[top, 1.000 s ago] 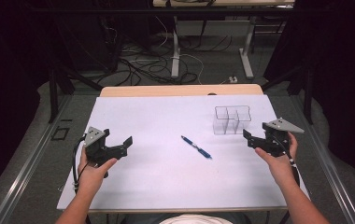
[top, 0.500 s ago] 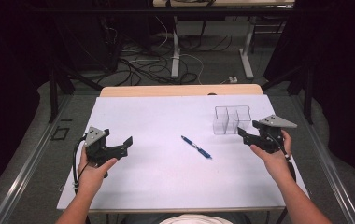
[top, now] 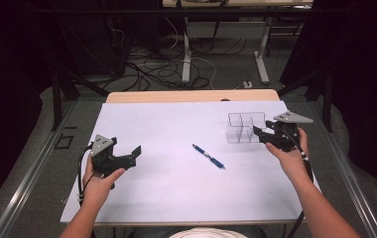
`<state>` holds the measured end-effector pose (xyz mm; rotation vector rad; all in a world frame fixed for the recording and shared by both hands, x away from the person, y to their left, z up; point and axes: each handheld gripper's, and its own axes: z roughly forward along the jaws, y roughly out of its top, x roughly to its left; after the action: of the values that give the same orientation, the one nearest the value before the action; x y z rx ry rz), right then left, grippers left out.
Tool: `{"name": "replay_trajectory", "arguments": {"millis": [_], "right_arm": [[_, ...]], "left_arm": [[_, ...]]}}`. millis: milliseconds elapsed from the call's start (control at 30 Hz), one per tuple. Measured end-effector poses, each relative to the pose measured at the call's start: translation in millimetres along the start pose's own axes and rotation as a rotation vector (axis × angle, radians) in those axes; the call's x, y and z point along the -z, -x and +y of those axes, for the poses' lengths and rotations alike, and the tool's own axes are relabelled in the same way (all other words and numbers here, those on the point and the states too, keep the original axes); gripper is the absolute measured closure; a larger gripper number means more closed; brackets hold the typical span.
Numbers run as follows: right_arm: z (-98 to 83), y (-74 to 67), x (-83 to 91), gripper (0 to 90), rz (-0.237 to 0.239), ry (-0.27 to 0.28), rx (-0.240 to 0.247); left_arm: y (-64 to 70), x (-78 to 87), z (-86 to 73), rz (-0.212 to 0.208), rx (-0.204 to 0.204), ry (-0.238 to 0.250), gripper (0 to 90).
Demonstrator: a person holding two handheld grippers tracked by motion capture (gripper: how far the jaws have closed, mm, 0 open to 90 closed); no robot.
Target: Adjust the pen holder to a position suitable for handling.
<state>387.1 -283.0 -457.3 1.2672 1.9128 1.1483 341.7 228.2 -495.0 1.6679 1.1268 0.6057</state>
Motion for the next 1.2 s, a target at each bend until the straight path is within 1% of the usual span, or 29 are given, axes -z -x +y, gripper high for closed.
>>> {"name": "replay_trajectory", "arguments": {"millis": [33, 67, 100, 133, 200, 267, 333, 400, 433, 467, 500, 533, 567, 600, 667, 733, 800, 900, 933, 967, 1000, 1033, 1100, 1133, 1200], "right_arm": [[2.3, 2.3, -2.2, 46.5, -0.009, 0.0, 0.006], [4.7, 4.4, -3.1, 51.9, -0.018, -0.009, 0.001], [6.4, 6.6, -5.2, 57.6, -0.02, 0.005, -0.006], [8.3, 8.8, -5.7, 60.0, -0.011, 0.0, -0.016], [12.1, 13.2, -8.3, 66.0, -0.02, -0.007, -0.014], [14.5, 17.0, -11.5, 70.8, -0.019, 0.002, -0.034], [17.2, 21.5, -14.7, 75.3, -0.036, 0.004, -0.036], [20.5, 26.0, -17.2, 79.3, -0.049, -0.011, -0.034], [21.9, 29.1, -18.8, 81.0, -0.06, -0.012, -0.026], [23.0, 31.6, -20.3, 82.6, -0.073, -0.012, -0.03], [25.5, 37.8, -23.6, 85.3, -0.095, -0.021, -0.037], [25.5, 37.8, -23.6, 85.3, -0.095, -0.021, -0.037], [26.5, 40.3, -25.5, 86.4, -0.105, -0.03, -0.045], [26.9, 43.1, -27.7, 87.3, -0.114, -0.036, -0.043], [27.3, 47.5, -32.7, 89.7, -0.118, -0.059, -0.053], [26.6, 52.0, -37.5, 90.0, -0.125, -0.074, -0.049], [24.5, 56.0, -43.1, 90.0, -0.125, -0.082, -0.061], [20.7, 61.1, -49.5, 90.0, -0.131, -0.113, -0.091], [17.7, 63.4, -54.2, 90.0, -0.134, -0.131, -0.104], [17.7, 63.4, -54.2, 90.0, -0.134, -0.131, -0.104], [15.3, 65.0, -57.3, 90.0, -0.142, -0.15, -0.118], [15.3, 65.0, -57.3, 90.0, -0.142, -0.15, -0.118], [13.5, 65.2, -60.6, 90.0, -0.138, -0.167, -0.136], [12.5, 66.2, -62.5, 90.0, -0.135, -0.167, -0.129], [11.1, 67.3, -64.9, 90.0, -0.13, -0.171, -0.134]], "left_arm": [[0.0, -0.1, -0.1, 0.0, 0.0, 0.0, 1.5], [-0.1, -0.2, -0.2, -0.001, 0.0, 0.0, 1.5], [-0.2, -0.2, -0.2, -0.002, 0.001, -0.002, 1.5], [-0.2, -0.2, -0.3, -0.001, 0.003, -0.002, 1.5], [-0.3, -0.2, -0.4, -0.002, 0.005, -0.001, 1.5], [-0.4, -0.2, -0.5, -0.002, 0.005, -0.001, 1.5], [-0.3, -0.3, -0.6, -0.002, 0.004, -0.001, 1.6], [-0.3, -0.6, -0.8, -0.003, 0.002, 0.0, 1.7], [-0.3, -0.8, -1.0, -0.002, 0.0, 0.0, 1.7], [-0.3, -0.9, -1.1, -0.002, 0.0, 0.0, 1.8], [-0.4, -1.0, -1.2, -0.001, 0.0, -0.002, 1.9], [-0.5, -1.0, -1.2, -0.001, -0.001, -0.003, 1.9], [-0.6, -1.2, -1.4, 0.0, -0.001, -0.003, 1.9], [-0.7, -1.2, -1.5, 0.001, 0.0, -0.003, 1.9], [-1.0, -1.2, -1.6, 0.003, 0.001, -0.003, 2.0], [-1.6, -0.9, -1.6, 0.002, 0.0, -0.005, 2.0], [-2.1, -0.7, -1.7, 0.003, 0.002, -0.005, 2.0], [-2.5, -1.1, -2.2, 0.005, 0.004, -0.005, 2.1], [-2.3, -1.3, -2.3, 0.005, 0.006, -0.006, 2.1], [-2.4, -1.4, -2.4, 0.005, 0.004, -0.006, 2.1], [-2.3, -1.5, -2.5, 0.006, 0.002, -0.007, 2.2], [-2.3, -1.7, -2.6, 0.007, 0.001, -0.008, 2.2], [-2.1, -1.8, -2.8, 0.006, 0.004, -0.011, 2.3], [-2.1, -2.0, -2.9, 0.007, 0.005, -0.01, 2.3], [-2.2, -2.1, -3.0, 0.008, 0.003, -0.011, 2.3]]}}
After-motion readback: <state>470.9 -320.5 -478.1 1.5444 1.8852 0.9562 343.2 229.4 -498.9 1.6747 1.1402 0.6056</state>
